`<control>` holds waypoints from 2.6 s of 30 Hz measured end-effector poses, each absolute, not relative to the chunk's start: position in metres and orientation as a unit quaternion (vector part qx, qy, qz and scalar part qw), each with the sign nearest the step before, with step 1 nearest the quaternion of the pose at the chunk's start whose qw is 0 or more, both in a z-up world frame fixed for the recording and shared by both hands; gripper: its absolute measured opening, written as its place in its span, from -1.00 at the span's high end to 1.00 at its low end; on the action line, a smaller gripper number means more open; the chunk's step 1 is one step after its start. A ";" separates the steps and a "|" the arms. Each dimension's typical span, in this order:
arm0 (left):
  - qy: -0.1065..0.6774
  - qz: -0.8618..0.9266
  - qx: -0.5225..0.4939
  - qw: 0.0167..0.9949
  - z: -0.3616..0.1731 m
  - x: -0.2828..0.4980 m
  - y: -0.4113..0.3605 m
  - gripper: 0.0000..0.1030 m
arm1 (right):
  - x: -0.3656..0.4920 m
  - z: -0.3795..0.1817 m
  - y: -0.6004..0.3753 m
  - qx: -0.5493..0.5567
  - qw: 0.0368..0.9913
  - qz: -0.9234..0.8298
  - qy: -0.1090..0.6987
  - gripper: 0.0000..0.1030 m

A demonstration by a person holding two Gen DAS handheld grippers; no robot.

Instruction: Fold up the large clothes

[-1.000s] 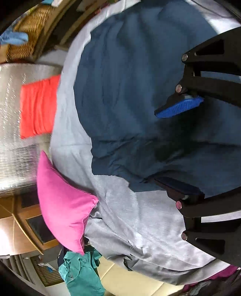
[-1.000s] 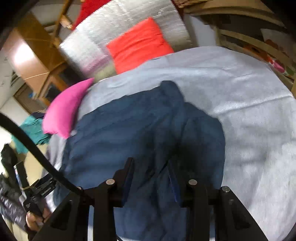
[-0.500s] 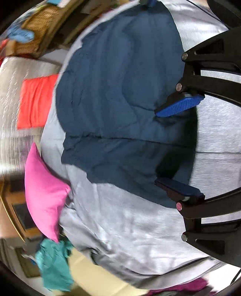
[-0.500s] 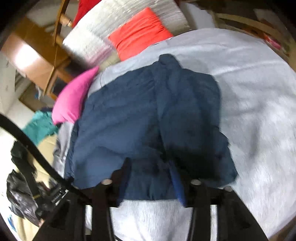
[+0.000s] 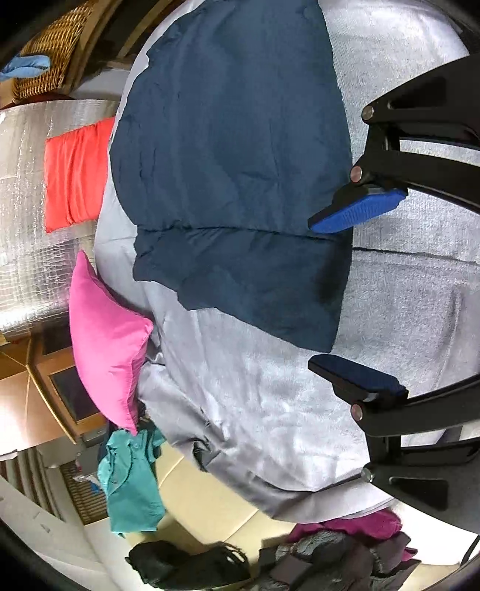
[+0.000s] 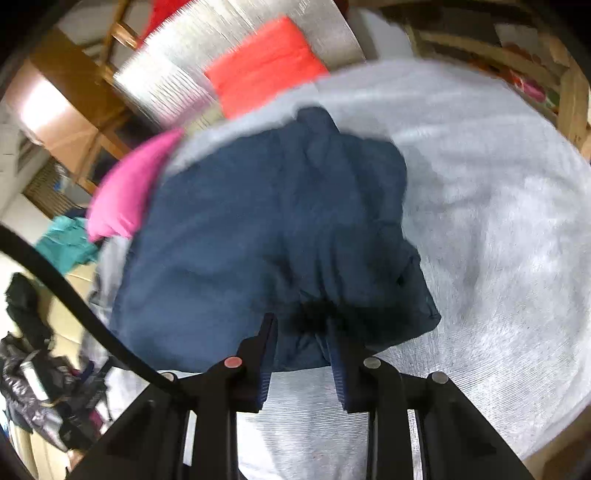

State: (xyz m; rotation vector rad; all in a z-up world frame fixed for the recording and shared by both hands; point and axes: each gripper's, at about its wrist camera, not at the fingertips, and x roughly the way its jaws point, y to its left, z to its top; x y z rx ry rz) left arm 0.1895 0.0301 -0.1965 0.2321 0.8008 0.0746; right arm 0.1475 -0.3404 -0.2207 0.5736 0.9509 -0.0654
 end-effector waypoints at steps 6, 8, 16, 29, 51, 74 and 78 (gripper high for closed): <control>0.368 0.031 0.099 0.924 -0.187 0.184 0.036 -0.34 | 0.156 -0.234 -0.349 0.313 0.825 -0.045 0.468 0.45; 0.359 0.028 0.094 0.928 -0.183 0.183 0.037 -0.34 | 0.158 -0.235 -0.352 0.319 0.822 -0.044 0.469 0.44; 0.331 -0.015 0.068 0.941 -0.163 0.173 0.030 -0.34 | 0.162 -0.236 -0.351 0.308 0.826 -0.049 0.470 0.40; 0.325 -0.045 0.092 0.940 -0.161 0.169 0.001 -0.34 | 0.168 -0.235 -0.341 0.303 0.824 -0.052 0.476 0.38; 0.510 -0.067 -0.144 0.846 -0.224 0.270 0.098 -0.58 | 0.208 -0.235 -0.427 0.384 0.804 -0.031 0.453 -0.38; 0.485 -0.050 -0.144 0.861 -0.226 0.285 0.075 -0.41 | 0.215 -0.221 -0.404 0.355 0.839 -0.055 0.409 -0.10; 0.430 -0.021 -0.115 0.895 -0.201 0.245 0.087 -0.44 | 0.177 -0.209 -0.418 0.380 0.841 -0.069 0.379 -0.33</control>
